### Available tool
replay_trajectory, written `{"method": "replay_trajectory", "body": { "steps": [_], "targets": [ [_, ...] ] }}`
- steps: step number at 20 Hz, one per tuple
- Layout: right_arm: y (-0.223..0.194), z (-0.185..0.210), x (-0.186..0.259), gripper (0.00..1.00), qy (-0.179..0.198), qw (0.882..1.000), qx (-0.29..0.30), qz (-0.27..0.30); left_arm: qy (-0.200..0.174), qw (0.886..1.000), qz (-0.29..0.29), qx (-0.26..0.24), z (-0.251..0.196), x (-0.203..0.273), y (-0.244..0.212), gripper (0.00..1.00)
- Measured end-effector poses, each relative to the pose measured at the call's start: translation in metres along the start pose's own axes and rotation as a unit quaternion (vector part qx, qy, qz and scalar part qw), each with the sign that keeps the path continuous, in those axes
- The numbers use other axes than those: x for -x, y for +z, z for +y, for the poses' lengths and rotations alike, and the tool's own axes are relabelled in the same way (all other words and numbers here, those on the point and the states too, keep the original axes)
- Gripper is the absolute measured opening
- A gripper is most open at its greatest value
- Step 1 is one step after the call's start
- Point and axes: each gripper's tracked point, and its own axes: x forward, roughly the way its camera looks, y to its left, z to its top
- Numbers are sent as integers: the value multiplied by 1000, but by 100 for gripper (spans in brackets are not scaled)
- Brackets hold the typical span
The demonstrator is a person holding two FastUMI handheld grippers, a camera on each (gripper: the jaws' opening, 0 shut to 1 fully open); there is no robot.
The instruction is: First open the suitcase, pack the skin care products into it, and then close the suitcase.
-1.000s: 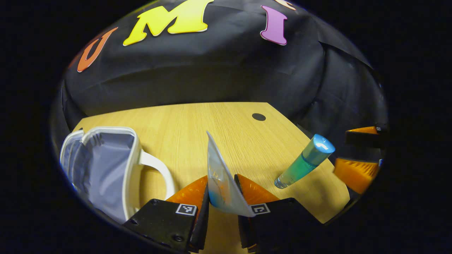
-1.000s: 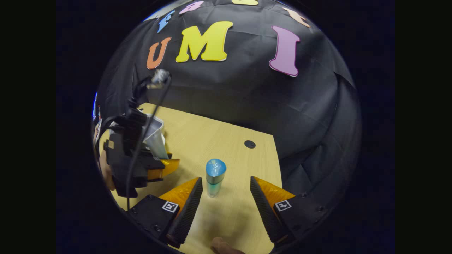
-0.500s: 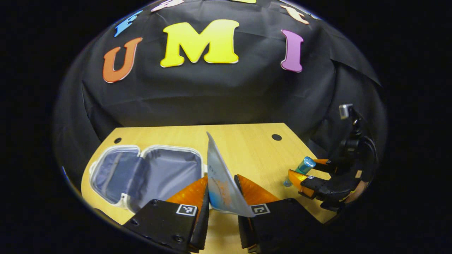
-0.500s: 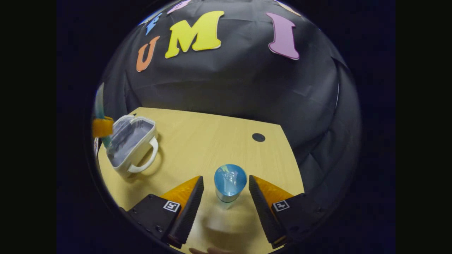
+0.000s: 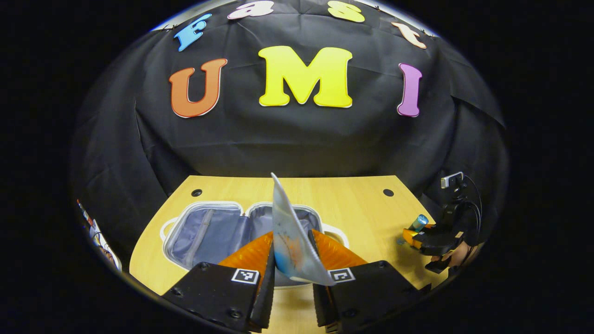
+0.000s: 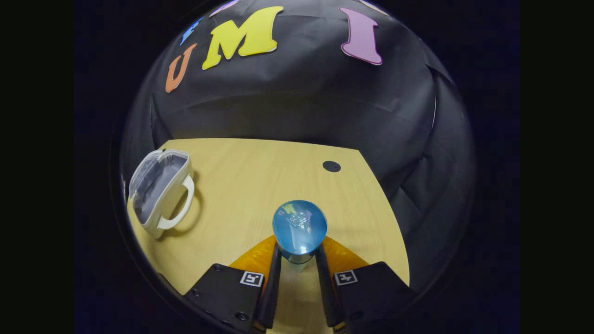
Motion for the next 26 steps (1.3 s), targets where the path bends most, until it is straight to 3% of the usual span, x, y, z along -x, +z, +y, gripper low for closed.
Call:
{"method": "replay_trajectory", "body": {
  "steps": [5,8,15,21,26],
  "targets": [
    [-3,14,43,36,-12,1000,-18,3,-1,1000,11,-7,46,-8,-18,39],
    [4,26,78,37,-12,1000,-5,1,-5,999,41,-9,64,-40,-48,40],
    [44,65,149,36,4,995,-101,-14,-45,990,128,-27,41,-121,-130,39],
    [52,94,175,36,10,999,-43,-27,-25,982,189,-15,42,-143,-169,40],
    [57,116,179,36,32,999,-27,-34,-8,974,227,-11,44,-154,-188,40]
  ]
}}
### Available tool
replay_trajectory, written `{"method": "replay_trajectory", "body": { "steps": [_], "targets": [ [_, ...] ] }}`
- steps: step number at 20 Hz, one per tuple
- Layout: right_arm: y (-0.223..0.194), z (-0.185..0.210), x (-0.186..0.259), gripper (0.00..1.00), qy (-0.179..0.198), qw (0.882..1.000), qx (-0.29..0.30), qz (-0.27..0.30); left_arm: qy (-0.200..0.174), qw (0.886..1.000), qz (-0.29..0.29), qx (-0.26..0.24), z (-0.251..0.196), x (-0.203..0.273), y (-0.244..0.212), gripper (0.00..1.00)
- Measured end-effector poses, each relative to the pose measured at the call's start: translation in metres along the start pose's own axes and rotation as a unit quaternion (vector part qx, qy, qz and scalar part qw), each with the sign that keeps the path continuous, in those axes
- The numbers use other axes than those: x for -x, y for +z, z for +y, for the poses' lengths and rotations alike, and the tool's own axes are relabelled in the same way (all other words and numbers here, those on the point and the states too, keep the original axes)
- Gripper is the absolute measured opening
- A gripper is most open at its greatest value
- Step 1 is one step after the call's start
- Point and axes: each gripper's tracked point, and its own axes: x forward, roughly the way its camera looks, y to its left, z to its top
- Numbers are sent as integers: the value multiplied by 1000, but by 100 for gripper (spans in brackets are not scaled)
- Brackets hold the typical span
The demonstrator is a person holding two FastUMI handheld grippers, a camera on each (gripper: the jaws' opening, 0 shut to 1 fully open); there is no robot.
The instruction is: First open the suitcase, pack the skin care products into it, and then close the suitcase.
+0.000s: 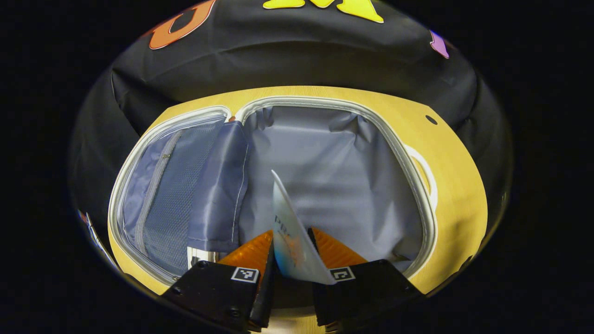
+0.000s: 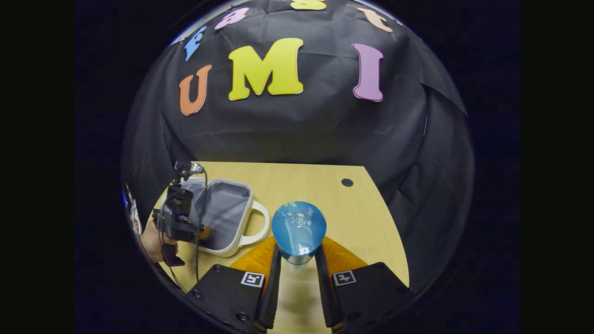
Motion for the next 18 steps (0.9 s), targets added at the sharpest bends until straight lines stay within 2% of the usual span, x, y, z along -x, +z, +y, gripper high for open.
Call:
{"method": "replay_trajectory", "body": {
  "steps": [8,9,10,11,12,13,15,16,17,18],
  "targets": [
    [9,4,-6,37,13,1000,22,5,14,999,7,-29,0,-18,10,39],
    [7,4,-8,39,14,1000,23,8,13,999,2,-31,1,-16,11,39],
    [6,6,-9,37,16,1000,24,12,13,999,5,-29,0,-17,11,42],
    [5,8,-11,37,18,999,25,16,13,1000,2,-23,0,-16,11,41],
    [4,10,-13,37,21,999,26,18,13,1000,3,-13,1,-16,12,36],
    [5,14,-15,36,26,999,28,20,12,1000,1,-1,0,-17,12,41],
    [11,26,-20,36,38,999,34,18,-1,1000,-8,17,-3,-13,16,37],
    [14,32,-24,36,43,998,38,17,-10,1000,-22,20,-6,-6,24,48],
    [18,39,-28,36,50,998,40,16,-19,999,-42,20,-9,2,32,41],
    [23,48,-33,36,58,997,42,14,-27,998,-61,15,-12,15,41,49]
  ]
}}
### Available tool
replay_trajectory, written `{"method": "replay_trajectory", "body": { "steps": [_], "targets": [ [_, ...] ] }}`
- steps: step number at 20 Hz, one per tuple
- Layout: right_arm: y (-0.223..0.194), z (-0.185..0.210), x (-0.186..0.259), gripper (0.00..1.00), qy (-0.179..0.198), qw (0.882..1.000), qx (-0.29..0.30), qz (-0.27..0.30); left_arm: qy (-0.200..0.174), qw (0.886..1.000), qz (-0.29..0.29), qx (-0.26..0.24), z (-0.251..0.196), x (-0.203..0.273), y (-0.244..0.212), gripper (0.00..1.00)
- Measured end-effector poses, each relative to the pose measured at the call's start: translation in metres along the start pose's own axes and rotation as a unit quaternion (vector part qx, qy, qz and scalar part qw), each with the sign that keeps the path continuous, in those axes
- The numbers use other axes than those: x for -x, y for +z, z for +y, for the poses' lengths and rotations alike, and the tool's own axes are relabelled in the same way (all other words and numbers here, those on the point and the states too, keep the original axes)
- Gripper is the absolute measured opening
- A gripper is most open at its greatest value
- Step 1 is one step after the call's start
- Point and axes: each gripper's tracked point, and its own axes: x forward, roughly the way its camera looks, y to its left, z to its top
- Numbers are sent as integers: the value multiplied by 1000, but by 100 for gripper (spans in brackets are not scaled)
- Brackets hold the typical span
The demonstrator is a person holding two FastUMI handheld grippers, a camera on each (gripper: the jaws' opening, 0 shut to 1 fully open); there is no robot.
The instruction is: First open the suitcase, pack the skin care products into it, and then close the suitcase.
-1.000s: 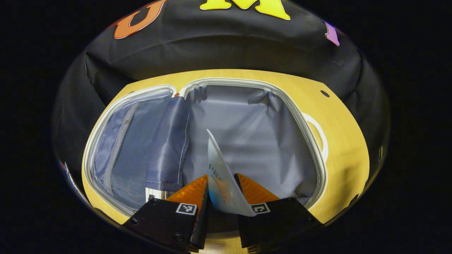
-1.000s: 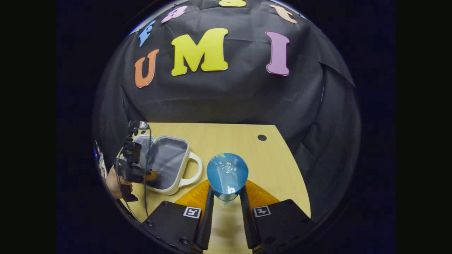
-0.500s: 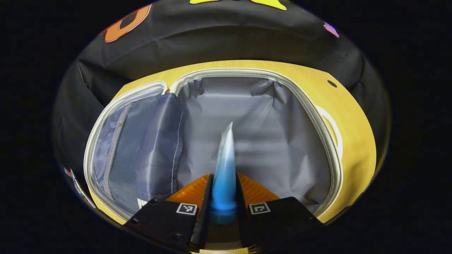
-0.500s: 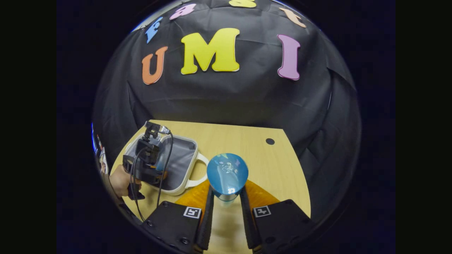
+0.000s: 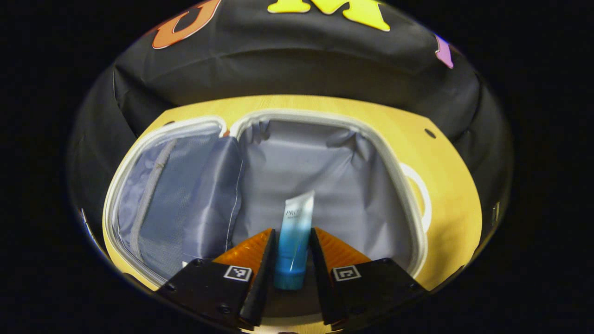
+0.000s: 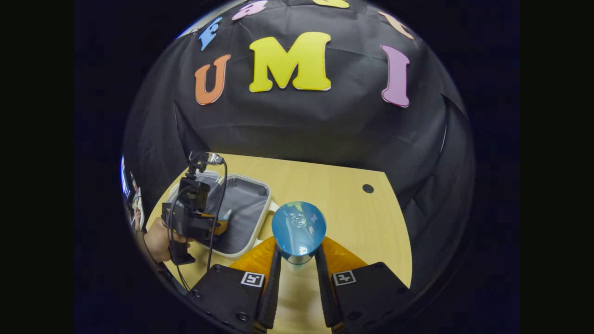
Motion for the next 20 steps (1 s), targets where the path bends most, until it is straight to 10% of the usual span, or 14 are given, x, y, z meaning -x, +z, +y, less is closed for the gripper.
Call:
{"method": "replay_trajectory", "body": {
  "steps": [5,12,20],
  "targets": [
    [19,62,-38,36,47,999,25,1,12,994,-111,-14,15,87,46,87],
    [-18,161,-89,37,102,992,56,57,53,966,-251,-40,81,204,87,92],
    [-80,185,-125,36,62,988,23,139,24,933,-355,-45,104,281,119,94]
  ]
}}
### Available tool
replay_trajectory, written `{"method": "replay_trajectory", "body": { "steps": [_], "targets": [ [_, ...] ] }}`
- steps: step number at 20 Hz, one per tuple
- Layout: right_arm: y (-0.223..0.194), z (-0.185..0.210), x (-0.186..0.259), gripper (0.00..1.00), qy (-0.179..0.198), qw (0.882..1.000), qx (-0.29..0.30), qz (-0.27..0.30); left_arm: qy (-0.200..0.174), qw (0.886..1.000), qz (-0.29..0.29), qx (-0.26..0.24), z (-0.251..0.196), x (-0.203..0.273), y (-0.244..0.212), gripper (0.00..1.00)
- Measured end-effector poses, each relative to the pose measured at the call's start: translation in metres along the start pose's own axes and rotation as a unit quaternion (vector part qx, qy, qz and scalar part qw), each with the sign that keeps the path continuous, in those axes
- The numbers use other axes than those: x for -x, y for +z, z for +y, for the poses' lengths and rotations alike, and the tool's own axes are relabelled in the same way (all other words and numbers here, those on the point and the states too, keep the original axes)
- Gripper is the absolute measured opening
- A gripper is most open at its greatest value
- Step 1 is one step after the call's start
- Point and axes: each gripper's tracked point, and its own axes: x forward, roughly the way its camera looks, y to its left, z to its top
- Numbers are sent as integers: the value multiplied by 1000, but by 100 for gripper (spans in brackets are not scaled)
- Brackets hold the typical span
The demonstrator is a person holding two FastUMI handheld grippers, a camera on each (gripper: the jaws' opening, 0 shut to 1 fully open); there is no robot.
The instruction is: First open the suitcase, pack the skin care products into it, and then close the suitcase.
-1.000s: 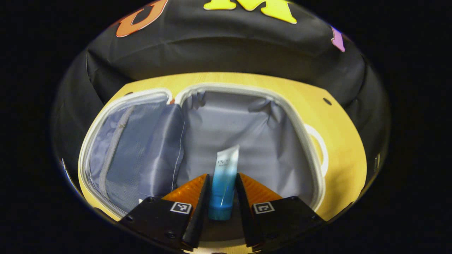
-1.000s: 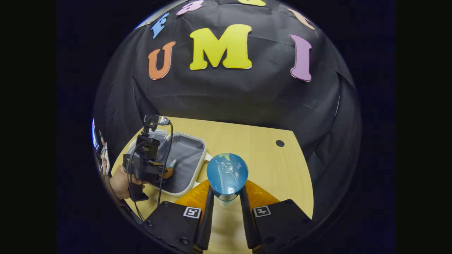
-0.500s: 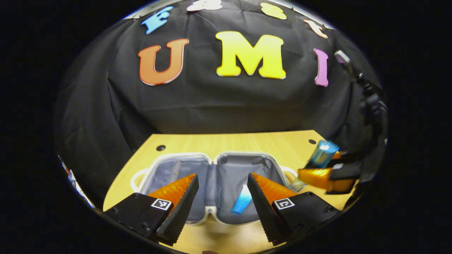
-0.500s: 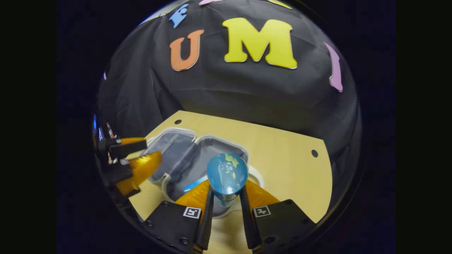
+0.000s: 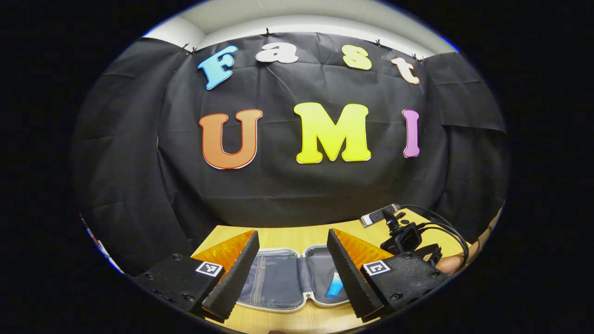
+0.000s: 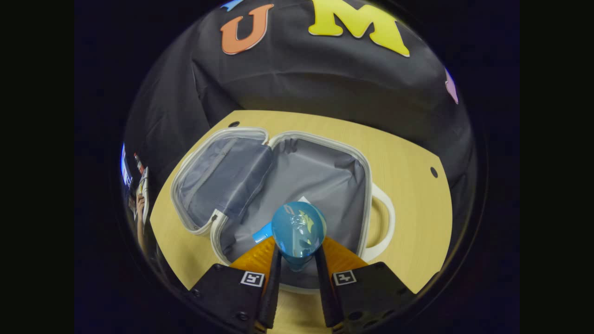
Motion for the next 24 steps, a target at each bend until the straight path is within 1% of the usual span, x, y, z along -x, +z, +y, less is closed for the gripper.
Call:
{"method": "replay_trajectory", "body": {
  "steps": [1,2,3,4,6,7,9,10,11,12,13,14,15,17,18,19,20,23,24],
  "targets": [
    [-2,1,-5,34,-1,1000,-11,4,3,1000,0,-1,5,1,-1,94],
    [-3,1,-10,36,-2,1000,-21,5,3,1000,1,2,8,2,-3,94],
    [0,0,-12,34,-7,1000,-26,4,-1,1000,3,7,9,2,-5,94],
    [2,-4,-16,37,-16,999,-29,1,-8,1000,7,14,7,2,-6,94],
    [9,-7,-23,34,-26,999,-38,-3,-10,1000,12,25,11,3,-13,94],
    [15,-9,-28,37,-31,998,-48,-7,-9,999,16,31,15,4,-16,94],
    [22,-12,-38,37,-37,997,-69,-4,-9,999,27,43,20,2,-23,94],
    [26,-13,-44,34,-42,996,-77,0,-8,998,31,48,22,0,-24,94],
    [29,-14,-49,34,-44,996,-84,2,-8,998,35,53,25,-2,-25,94],
    [31,-15,-56,37,-47,995,-91,6,-6,998,39,58,28,-3,-28,94],
    [32,-17,-64,37,-50,993,-102,12,-1,997,41,60,33,-4,-30,94],
    [29,-18,-70,34,-55,992,-113,20,5,997,43,61,39,-3,-32,94],
    [27,-20,-76,37,-59,990,-121,29,10,997,44,62,44,-3,-33,94],
    [23,-25,-86,37,-69,988,-133,39,23,997,46,57,57,-2,-37,94],
    [20,-27,-89,34,-72,987,-140,43,31,997,47,53,64,-3,-39,94],
    [21,-28,-90,34,-73,985,-149,40,37,997,49,52,70,-4,-41,94],
    [22,-29,-92,37,-74,984,-154,41,40,996,54,57,76,-5,-46,95],
    [23,-29,-96,37,-72,984,-158,45,45,994,61,82,91,-10,-57,94],
    [24,-29,-96,35,-68,983,-163,47,50,993,68,84,100,-12,-65,94]
  ]
}}
